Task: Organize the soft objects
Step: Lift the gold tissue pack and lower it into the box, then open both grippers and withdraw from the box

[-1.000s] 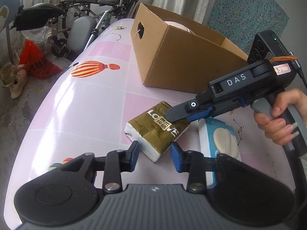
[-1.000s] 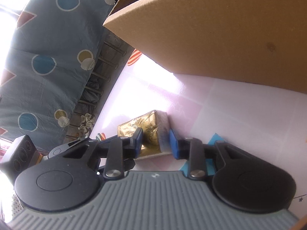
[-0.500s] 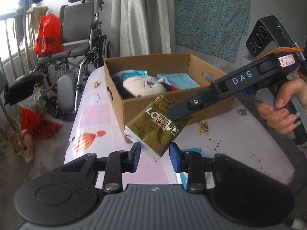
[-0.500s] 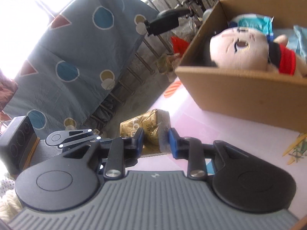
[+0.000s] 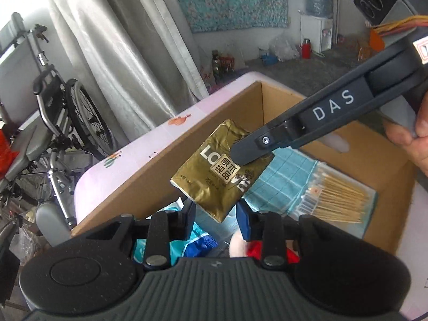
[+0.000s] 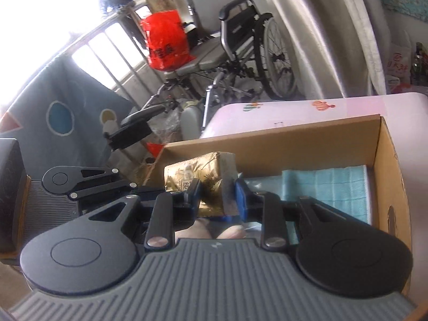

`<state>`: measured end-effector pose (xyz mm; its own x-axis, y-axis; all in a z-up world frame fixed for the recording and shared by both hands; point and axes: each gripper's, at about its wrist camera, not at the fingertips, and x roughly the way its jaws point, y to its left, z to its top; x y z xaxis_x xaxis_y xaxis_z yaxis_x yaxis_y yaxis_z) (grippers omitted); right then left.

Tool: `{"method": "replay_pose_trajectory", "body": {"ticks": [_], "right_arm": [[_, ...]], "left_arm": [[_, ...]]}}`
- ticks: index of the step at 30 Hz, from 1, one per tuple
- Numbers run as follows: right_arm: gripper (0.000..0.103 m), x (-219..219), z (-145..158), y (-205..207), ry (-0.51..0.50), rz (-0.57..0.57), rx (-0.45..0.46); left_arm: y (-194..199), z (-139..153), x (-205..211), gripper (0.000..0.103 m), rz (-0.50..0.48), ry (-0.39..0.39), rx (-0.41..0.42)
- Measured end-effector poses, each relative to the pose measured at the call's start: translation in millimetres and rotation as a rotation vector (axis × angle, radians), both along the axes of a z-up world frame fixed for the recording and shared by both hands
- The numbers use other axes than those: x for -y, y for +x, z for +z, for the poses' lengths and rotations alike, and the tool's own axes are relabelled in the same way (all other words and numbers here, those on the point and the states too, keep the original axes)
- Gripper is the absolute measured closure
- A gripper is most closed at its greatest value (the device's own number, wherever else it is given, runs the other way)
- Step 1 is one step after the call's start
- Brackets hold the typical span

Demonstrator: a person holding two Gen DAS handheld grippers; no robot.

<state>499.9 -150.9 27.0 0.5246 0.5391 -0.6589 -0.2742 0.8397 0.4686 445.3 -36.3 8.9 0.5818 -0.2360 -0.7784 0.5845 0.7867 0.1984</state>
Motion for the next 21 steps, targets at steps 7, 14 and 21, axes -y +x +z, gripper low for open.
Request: {"method": "replay_pose_trajectory", "body": {"ticks": [7,14,21], "right_arm": [[0.078,11.5,-102.7,71.9,0.01,-0.101,-0.145],[0.077,5.5,-148.1,86.7,0.054,-0.156,-0.213],[0.076,-15.9,-146.2,81.8,0.074,-0.069,-0.209]], "left_arm": [[69.0,-85.8,15.1,0.07,0.029,0.083,-0.131],[72.5,-95.9,21.6,0.058,0.048,0.142,-0.162],[55.7,-72.1,33.4,0.055,-0.035,0.252,-0.14]]}}
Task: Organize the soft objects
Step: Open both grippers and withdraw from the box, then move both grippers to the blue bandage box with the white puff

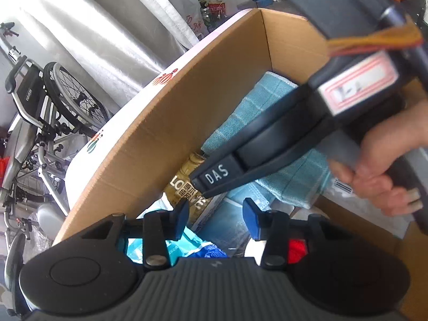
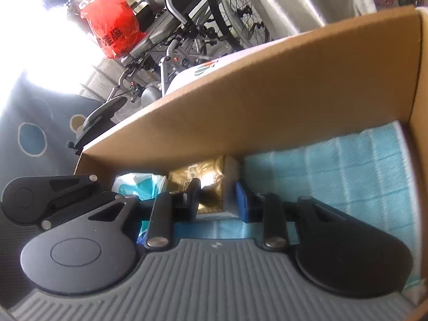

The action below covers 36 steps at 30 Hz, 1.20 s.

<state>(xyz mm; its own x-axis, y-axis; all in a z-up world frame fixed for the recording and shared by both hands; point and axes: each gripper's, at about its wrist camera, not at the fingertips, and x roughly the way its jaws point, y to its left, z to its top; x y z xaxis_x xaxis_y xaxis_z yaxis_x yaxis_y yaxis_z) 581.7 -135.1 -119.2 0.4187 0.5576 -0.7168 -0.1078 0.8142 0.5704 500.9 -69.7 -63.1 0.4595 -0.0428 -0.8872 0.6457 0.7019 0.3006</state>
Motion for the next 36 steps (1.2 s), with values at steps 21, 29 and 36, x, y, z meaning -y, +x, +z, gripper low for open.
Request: {"method": "replay_pose_trajectory", "body": {"ticks": [21,29,36], "right_arm": [[0.068,89.8,132.7,-228.2,0.02,0.094,0.21],[0.068,58.1,68.6,-344.3,0.108,0.197,0.045],[0.068,18.8,37.0,-376.0,0.086,0.169,-0.022]], "left_arm": [[-257.5,110.1,-125.1,0.038,0.346,-0.376,0.078],[-360.6,28.5,-132.4,0.037,0.417,-0.454,0.064],[-365.0,-8.7,-104.3,0.033,0.357,-0.462,0.053]]}}
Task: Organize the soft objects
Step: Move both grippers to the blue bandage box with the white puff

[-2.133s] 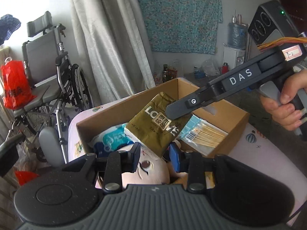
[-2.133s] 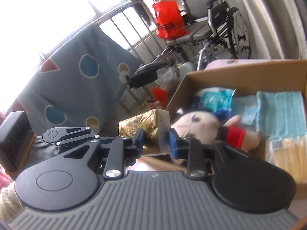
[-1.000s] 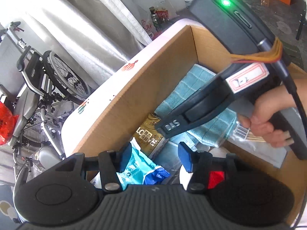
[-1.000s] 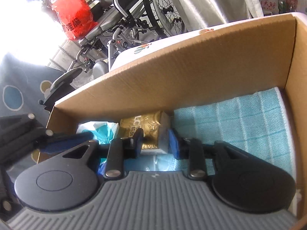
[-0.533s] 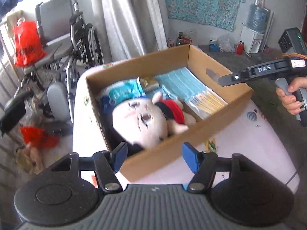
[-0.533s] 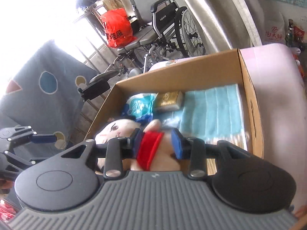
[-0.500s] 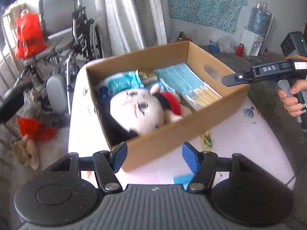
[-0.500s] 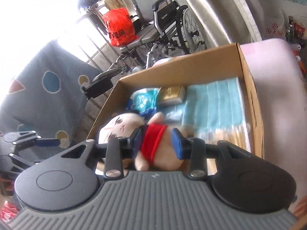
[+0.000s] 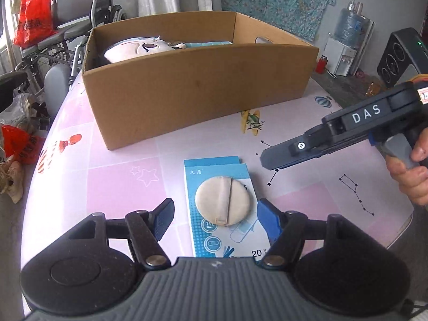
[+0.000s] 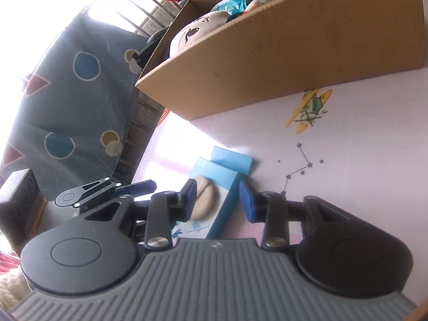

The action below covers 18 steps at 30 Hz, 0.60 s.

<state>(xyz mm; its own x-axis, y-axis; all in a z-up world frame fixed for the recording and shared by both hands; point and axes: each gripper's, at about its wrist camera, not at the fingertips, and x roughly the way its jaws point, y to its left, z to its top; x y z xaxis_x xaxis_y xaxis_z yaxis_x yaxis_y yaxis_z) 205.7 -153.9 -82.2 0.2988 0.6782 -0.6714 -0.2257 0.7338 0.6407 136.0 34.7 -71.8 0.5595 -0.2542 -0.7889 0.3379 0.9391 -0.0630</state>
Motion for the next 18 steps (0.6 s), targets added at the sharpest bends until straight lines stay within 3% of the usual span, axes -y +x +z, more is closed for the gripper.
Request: {"method": "replay_pose_trajectory", "body": {"ticks": [5,7,9,13,18], "right_arm": [[0.065,-24.3,-9.5,9.3,-0.028,0.03,-0.023],[0.063,-35.2,-6.2,11.3,-0.046,0.072,0.008],[0.063,-41.6,-5.2,12.3,-0.054,0.088,0.019],[0.063,-43.6,-11.8,17.7,-0.07,0.056,-0.03],[0.063,-47.2,-14.1,12.5,-0.095,0.083,-0.019]], "left_arm": [[8.7,-24.2,5.4,0.034,0.02,0.011,-0.015],[9.3,-28.5,-1.8,0.046,0.03,-0.049,-0.029],[9.5,-29.3,-10.0,0.048,0.058,-0.09,-0.041],[6.8,-24.6,-23.9,0.06,0.119,-0.054,-0.006],[7.0,-20.9,-48.9,0.062,0.188,-0.053,-0.011]]}}
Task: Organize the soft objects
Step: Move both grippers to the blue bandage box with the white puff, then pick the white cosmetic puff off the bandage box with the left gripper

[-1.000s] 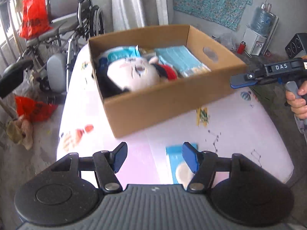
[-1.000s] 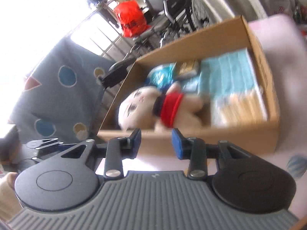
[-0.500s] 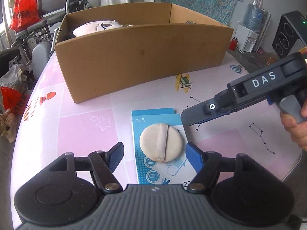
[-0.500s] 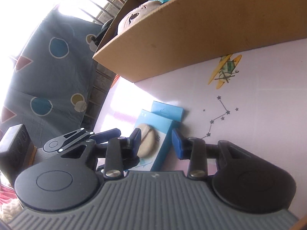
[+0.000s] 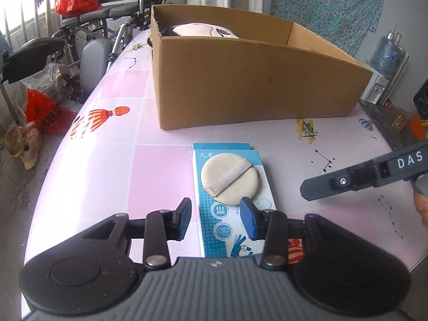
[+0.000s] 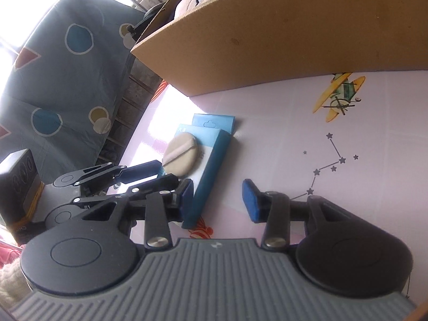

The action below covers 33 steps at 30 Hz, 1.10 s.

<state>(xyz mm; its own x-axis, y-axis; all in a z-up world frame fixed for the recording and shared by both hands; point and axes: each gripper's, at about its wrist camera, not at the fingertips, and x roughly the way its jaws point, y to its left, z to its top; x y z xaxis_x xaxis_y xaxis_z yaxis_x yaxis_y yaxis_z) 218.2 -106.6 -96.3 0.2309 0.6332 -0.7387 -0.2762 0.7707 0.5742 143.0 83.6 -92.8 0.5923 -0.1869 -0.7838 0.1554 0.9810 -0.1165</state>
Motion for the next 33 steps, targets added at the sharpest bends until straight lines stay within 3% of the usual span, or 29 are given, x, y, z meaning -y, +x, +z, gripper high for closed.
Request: {"method": "replay_pose_trajectory", "body": {"ticks": [6,8,11,12,14,15,16,18,19,23,24,26,29,33], "right_arm": [[0.063,-1.9,-0.4,5.1,0.016,-0.023,-0.01],[0.063,-7.1,1.1,9.2,0.021,-0.031,-0.005],[0.063,-7.4,5.6,13.7,-0.004,-0.042,0.033],[0.063,-7.3,6.4,15.1,-0.017,-0.039,0.041],[0.063,-6.4,6.1,17.4,-0.033,-0.05,0.053],[0.062,-4.3,5.9,18.5,-0.036,-0.057,0.053],[0.062,-2.4,5.9,19.4,-0.04,-0.068,0.056],[0.062,0.2,7.2,20.9,-0.049,-0.08,0.079],[0.062,0.0,7.5,22.0,-0.054,-0.079,0.091],[0.062,-0.4,7.5,27.1,-0.049,-0.078,0.103],[0.062,0.2,7.2,26.3,-0.039,-0.081,0.099],[0.063,-1.5,6.9,26.5,-0.036,-0.079,0.096],[0.063,-4.9,6.5,26.8,-0.044,-0.067,0.1],[0.063,-4.1,3.5,26.9,-0.041,-0.077,0.093]], "left_arm": [[2.0,1.2,-1.8,0.082,-0.049,-0.036,0.0],[0.4,0.4,3.8,0.084,-0.109,-0.054,0.002],[-1.4,-0.3,19.5,0.084,-0.22,-0.015,0.023],[-1.4,0.3,25.6,0.079,-0.251,0.016,0.037],[-4.3,5.0,34.0,0.05,-0.264,0.081,0.089],[-6.0,8.1,37.9,0.03,-0.263,0.106,0.128],[-8.1,10.9,41.5,0.03,-0.269,0.124,0.172],[-6.6,14.1,49.6,0.036,-0.308,0.149,0.215],[-1.1,13.0,53.9,0.042,-0.328,0.145,0.195],[23.4,-3.6,60.1,0.046,-0.314,0.111,0.114],[26.2,-7.0,57.9,0.057,-0.3,0.089,0.113],[28.7,-6.5,51.2,0.094,-0.264,0.06,0.115],[31.7,-2.6,39.4,0.095,-0.232,-0.004,0.095],[28.0,-1.7,26.0,0.093,-0.19,0.02,0.069]]}}
